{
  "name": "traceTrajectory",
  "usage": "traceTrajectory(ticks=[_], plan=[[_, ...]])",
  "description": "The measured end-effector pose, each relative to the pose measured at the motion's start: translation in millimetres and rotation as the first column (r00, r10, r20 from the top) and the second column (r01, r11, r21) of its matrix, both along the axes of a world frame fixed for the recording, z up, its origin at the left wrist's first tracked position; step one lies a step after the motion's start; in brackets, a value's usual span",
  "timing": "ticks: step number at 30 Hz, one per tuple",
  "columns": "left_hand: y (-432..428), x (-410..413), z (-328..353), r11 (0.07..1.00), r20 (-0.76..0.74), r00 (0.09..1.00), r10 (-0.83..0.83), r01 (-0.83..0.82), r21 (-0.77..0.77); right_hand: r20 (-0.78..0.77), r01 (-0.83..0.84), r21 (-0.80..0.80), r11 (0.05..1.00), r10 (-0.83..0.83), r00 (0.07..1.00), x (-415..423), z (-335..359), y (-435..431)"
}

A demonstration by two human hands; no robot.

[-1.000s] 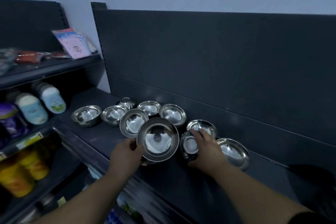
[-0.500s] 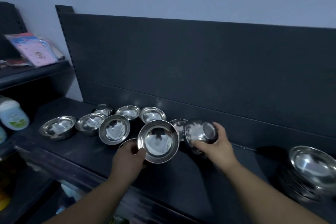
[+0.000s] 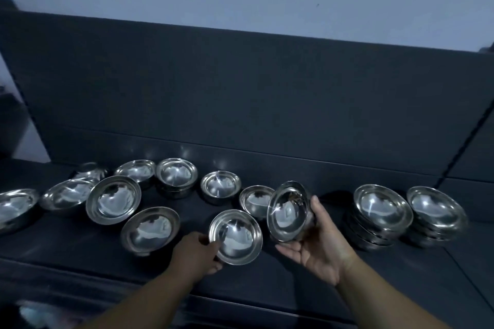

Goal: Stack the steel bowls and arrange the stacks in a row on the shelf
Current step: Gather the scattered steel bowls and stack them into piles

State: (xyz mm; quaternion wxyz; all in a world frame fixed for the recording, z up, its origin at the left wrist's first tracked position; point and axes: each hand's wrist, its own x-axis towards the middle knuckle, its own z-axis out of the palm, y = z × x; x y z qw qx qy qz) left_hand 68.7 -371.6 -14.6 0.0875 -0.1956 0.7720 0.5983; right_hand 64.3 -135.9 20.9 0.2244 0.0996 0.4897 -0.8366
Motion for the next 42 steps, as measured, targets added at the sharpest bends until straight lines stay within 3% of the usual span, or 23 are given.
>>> traceTrajectory(ticks=[6, 8, 10, 11, 14, 17, 19, 21, 22, 24, 25, 29, 32, 36, 42], plan=[[-6, -3, -2, 0.998, 0.068, 0.997, -0.027, 0.031, -0.055, 0.016, -0.081, 0.118, 0.99, 0.079, 0.997, -11, 6, -8], [-11, -8, 3, 0.978, 0.042, 0.999, -0.011, 0.019, -0.207, 0.037, -0.18, 0.149, 0.972, 0.177, 0.984, -28, 11, -15], [-15, -9, 11, 0.877, -0.026, 0.999, -0.039, 0.022, -0.48, 0.036, -0.178, 0.171, 0.969, 0.175, 0.984, -35, 16, -23], [-14, -11, 14, 0.86, -0.085, 0.996, -0.023, -0.023, -0.51, 0.038, -0.213, 0.176, 0.961, 0.209, 0.977, -39, 16, -26], [-4, -10, 33, 0.915, -0.277, 0.961, -0.015, -0.099, -0.392, 0.016, -0.245, 0.165, 0.955, 0.246, 0.969, -43, 17, -32], [1, -14, 41, 0.973, -0.319, 0.946, -0.051, -0.024, -0.229, -0.007, -0.334, 0.101, 0.937, 0.337, 0.942, -41, 21, -34], [1, -13, 43, 0.985, -0.334, 0.943, -0.01, -0.049, -0.168, -0.011, -0.376, 0.169, 0.911, 0.383, 0.924, -41, 24, -35], [-3, -12, 40, 0.979, -0.302, 0.953, 0.025, -0.084, -0.184, -0.047, -0.267, 0.37, 0.89, 0.304, 0.951, -47, 18, -38], [-5, -11, 39, 0.969, -0.277, 0.96, 0.033, -0.098, -0.226, -0.11, -0.119, 0.484, 0.867, 0.196, 0.974, -52, 11, -39], [-10, -10, 32, 0.952, -0.225, 0.972, 0.067, -0.129, -0.277, -0.289, 0.208, 0.658, 0.724, -0.012, 0.957, -67, -8, -34], [-12, -10, 30, 0.95, -0.197, 0.977, 0.082, -0.136, -0.282, -0.344, 0.293, 0.711, 0.639, -0.047, 0.938, -74, -16, -29], [-19, -6, 19, 0.945, -0.106, 0.988, 0.11, -0.137, -0.297, -0.297, 0.264, 0.828, 0.495, -0.013, 0.955, -88, -39, -17], [-19, -6, 12, 0.932, -0.103, 0.988, 0.111, -0.14, -0.336, -0.18, 0.172, 0.828, 0.533, -0.037, 0.983, -93, -54, -21], [-16, -7, 5, 0.939, -0.087, 0.986, 0.143, -0.163, -0.302, -0.024, 0.11, 0.633, 0.766, -0.123, 0.992, -97, -61, -28], [-14, -11, -2, 0.955, -0.088, 0.977, 0.197, -0.211, -0.21, -0.05, 0.207, 0.513, 0.833, -0.212, 0.976, -98, -55, -21]])
